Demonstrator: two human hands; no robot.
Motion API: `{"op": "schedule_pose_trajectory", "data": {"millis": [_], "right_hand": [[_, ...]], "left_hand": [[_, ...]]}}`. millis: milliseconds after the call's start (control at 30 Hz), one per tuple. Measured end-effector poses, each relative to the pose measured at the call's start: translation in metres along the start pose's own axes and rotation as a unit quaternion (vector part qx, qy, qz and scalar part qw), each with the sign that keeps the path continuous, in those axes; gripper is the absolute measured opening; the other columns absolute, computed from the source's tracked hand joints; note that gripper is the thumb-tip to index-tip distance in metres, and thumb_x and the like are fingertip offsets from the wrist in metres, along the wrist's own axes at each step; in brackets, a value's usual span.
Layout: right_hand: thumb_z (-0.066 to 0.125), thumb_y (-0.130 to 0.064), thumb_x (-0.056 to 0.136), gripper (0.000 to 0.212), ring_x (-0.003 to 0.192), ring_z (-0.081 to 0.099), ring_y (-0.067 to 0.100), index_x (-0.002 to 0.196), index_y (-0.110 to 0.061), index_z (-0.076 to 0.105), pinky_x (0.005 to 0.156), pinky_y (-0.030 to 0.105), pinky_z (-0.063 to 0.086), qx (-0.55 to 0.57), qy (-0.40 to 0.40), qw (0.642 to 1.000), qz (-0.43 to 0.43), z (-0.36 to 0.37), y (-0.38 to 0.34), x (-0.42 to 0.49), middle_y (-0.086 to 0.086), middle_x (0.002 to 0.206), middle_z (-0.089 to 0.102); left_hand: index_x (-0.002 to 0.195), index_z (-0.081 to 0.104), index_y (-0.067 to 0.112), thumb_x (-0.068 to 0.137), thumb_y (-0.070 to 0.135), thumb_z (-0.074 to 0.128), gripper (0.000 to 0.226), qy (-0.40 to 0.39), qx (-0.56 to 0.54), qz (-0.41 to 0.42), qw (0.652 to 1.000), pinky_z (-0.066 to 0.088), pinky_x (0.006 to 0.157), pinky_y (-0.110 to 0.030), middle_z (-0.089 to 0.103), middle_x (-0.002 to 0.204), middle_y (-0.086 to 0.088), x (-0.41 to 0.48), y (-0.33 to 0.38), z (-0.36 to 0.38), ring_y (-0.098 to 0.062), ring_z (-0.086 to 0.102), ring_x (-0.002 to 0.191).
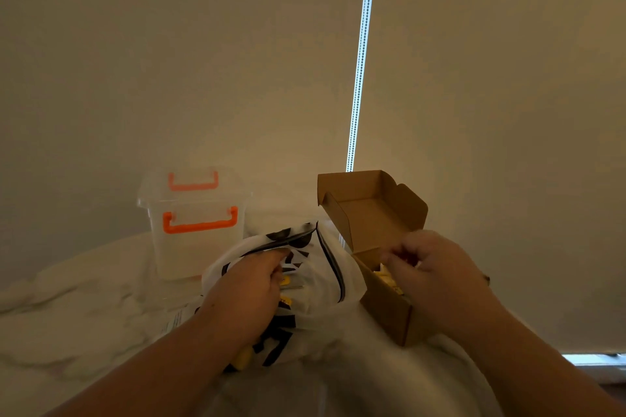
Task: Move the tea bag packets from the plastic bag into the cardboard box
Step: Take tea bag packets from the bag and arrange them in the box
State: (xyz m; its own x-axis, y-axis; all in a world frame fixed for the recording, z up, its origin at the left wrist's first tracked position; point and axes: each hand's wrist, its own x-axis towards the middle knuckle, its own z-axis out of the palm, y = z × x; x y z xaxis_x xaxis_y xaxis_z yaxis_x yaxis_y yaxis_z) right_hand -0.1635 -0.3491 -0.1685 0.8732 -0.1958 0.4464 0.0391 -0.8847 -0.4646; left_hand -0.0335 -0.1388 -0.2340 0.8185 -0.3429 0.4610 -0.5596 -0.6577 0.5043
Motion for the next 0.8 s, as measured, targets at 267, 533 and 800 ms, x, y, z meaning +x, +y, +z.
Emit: {"op": "schedule_pose_trajectory", "data": {"millis": [267, 533, 800], "right_hand": [[0.044, -0.035, 0.102, 0.040, 0.129, 0.041, -0.001, 0.142, -0.040, 0.045, 0.096, 0.010, 0.030, -0.010, -0.198, 0.976, -0.095, 0.055, -0.035, -0.016, -0.019, 0.143, 0.046], [0.055, -0.044, 0.093, 0.046, 0.125, 0.048, 0.013, 0.136, -0.029, 0.053, 0.104, 0.030, 0.043, -0.078, -0.300, 0.950, -0.048, 0.068, -0.025, -0.009, -0.007, 0.139, 0.048], [0.057, -0.049, 0.090, 0.048, 0.120, 0.050, 0.012, 0.135, -0.033, 0.053, 0.101, 0.031, 0.044, -0.085, -0.300, 0.948, -0.061, 0.072, -0.030, -0.012, -0.008, 0.135, 0.049]], "left_hand": [[0.138, 0.051, 0.023, 0.100, 0.010, 0.045, 0.041, -0.048, 0.021, -0.019, 0.998, 0.038, 0.086, -0.012, 0.059, 0.131, 0.000, 0.007, 0.001, 0.003, -0.015, 0.055, 0.117], [0.107, 0.060, 0.021, 0.096, 0.022, 0.045, 0.018, -0.099, 0.209, -0.041, 0.972, 0.054, 0.080, -0.036, 0.065, 0.104, -0.001, 0.007, -0.004, 0.015, -0.024, 0.063, 0.095], [0.133, 0.054, 0.018, 0.096, 0.020, 0.053, 0.038, -0.281, 0.260, -0.138, 0.913, 0.039, 0.104, -0.034, 0.053, 0.135, -0.004, 0.032, -0.012, 0.019, -0.020, 0.051, 0.122]]}}
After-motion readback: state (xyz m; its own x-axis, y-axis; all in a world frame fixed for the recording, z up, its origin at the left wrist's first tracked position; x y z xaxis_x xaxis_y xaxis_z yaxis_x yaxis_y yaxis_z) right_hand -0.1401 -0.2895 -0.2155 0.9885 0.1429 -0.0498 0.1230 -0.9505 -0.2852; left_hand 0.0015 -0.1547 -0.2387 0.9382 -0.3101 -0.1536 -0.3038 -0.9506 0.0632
